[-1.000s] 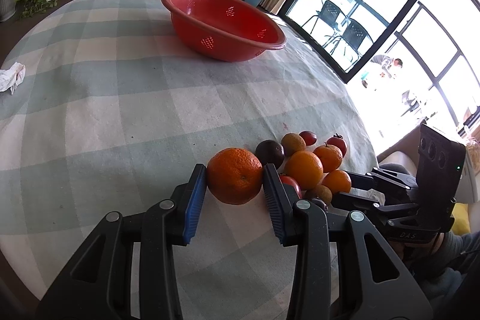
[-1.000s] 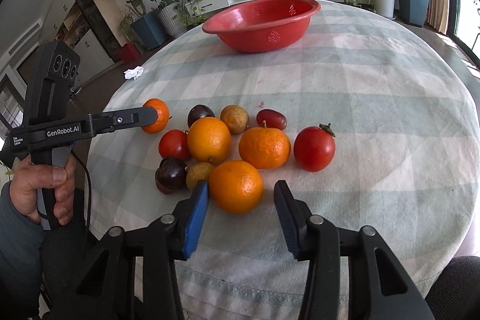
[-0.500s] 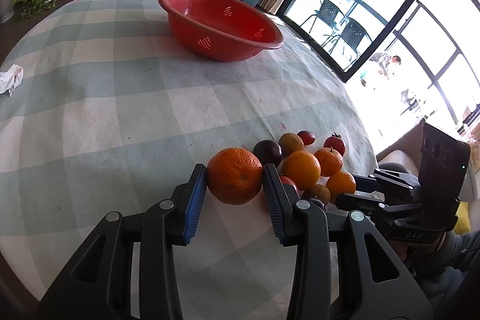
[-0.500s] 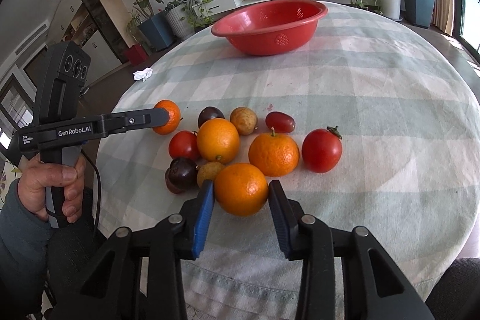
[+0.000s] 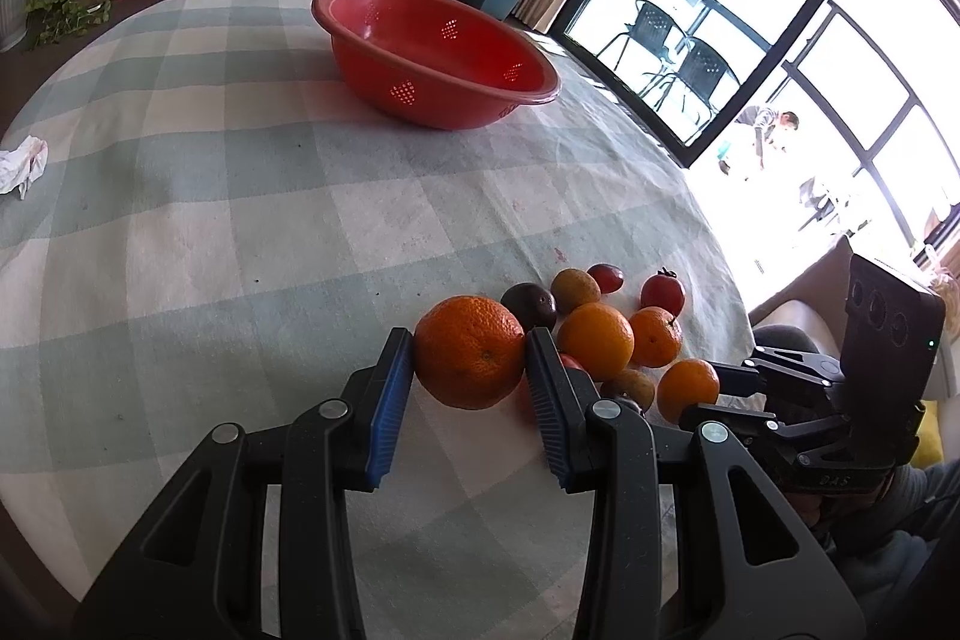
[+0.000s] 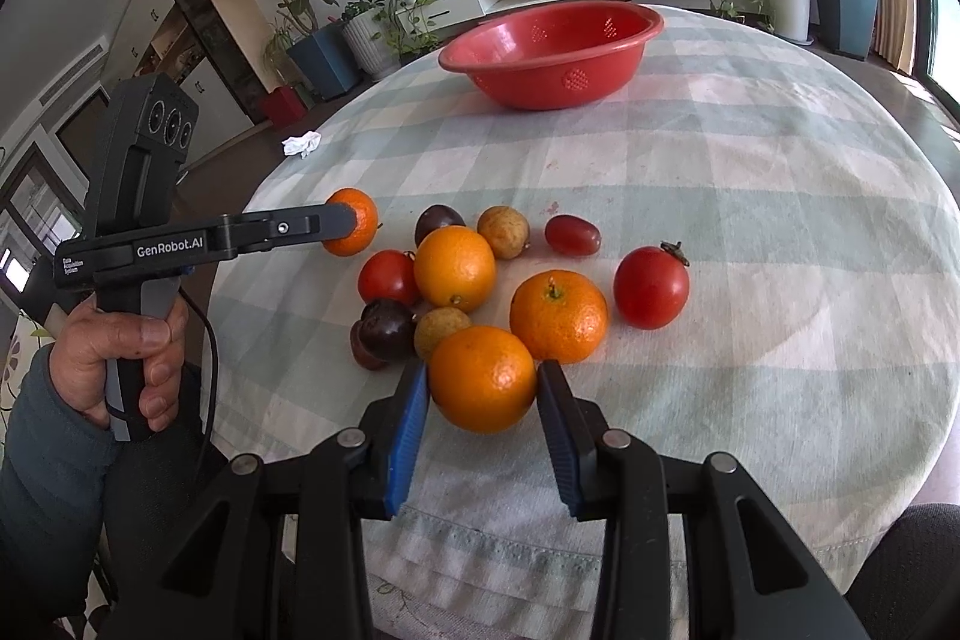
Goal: Organize fruits
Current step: 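Lift the orange with the left gripper while the right gripper lifts the tangerine, then lower both fruits into the red bowl and open both grippers, then withdraw both grippers from the bowl back toward the fruit cluster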
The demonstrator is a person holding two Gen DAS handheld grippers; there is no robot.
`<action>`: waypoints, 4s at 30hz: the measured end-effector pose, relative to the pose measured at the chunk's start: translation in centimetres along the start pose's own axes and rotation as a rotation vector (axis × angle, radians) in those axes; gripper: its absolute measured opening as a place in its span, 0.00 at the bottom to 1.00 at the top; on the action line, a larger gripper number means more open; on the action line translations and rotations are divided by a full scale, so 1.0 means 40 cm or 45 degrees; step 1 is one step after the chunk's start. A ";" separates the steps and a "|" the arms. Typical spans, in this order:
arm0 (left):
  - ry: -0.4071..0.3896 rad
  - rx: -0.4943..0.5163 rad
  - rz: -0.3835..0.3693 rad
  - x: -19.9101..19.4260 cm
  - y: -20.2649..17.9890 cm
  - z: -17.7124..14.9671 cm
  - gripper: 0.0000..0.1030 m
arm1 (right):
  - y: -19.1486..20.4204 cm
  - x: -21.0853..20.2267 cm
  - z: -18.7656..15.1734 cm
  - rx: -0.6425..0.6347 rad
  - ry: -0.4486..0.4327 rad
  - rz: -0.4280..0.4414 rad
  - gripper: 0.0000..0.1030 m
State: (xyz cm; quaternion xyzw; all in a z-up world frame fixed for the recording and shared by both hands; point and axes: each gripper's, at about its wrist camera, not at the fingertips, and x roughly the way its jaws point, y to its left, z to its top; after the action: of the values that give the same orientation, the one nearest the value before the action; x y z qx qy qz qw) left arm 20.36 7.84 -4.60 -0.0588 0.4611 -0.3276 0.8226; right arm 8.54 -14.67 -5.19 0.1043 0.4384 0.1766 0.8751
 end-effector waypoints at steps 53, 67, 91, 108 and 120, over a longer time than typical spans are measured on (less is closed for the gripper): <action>0.047 0.201 0.346 0.260 0.000 0.503 0.35 | -0.154 0.251 0.578 -0.311 0.006 -0.210 0.39; 0.120 0.249 0.371 0.331 0.024 0.505 0.36 | -0.152 0.347 0.576 -0.448 0.149 -0.274 0.39; 0.067 0.221 0.354 0.301 0.028 0.511 0.64 | -0.140 0.348 0.574 -0.533 0.145 -0.325 0.52; -0.176 0.135 0.260 -0.020 -0.073 0.301 0.93 | -0.124 0.011 0.477 -0.343 -0.186 -0.185 0.78; -0.190 -0.004 0.229 -0.134 -0.159 -0.052 0.98 | -0.082 -0.187 0.169 -0.154 -0.362 -0.076 0.80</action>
State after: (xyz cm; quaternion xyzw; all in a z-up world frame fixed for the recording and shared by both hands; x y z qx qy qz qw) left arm 13.69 6.50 0.62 -0.0428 0.4025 -0.2464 0.8806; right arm 10.55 -20.86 3.18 0.0622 0.3015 0.1601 0.9379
